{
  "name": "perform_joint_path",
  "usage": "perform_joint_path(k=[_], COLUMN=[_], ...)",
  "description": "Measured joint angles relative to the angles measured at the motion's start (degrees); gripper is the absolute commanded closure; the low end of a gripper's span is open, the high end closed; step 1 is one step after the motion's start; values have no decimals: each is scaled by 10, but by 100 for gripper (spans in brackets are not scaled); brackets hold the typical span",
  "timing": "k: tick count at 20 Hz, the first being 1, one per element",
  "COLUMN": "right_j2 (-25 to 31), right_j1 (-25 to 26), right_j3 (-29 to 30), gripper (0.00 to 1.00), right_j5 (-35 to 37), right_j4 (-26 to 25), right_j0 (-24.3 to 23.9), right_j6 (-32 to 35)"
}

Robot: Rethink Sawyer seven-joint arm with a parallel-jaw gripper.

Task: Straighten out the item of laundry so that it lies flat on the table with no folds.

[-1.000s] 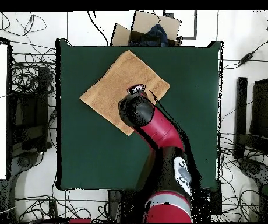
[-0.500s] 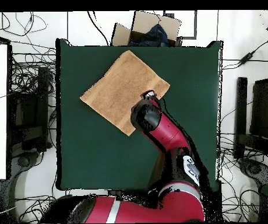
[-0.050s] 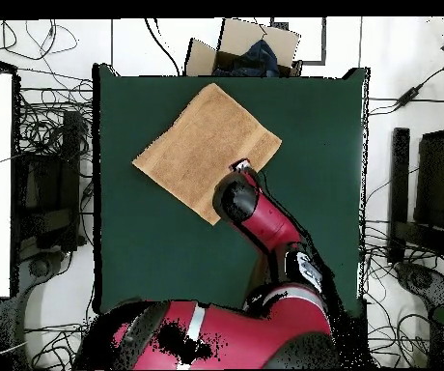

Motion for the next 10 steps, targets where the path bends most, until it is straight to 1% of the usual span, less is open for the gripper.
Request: perform_joint_path(k=[7, 10], right_j2=[24, 27], right_j1=[22, 22], right_j3=[-1, 0], gripper=[0, 0], right_j5=[-13, -24], right_j4=[0, -2], right_j0=[3, 2], right_j6=[0, 0])
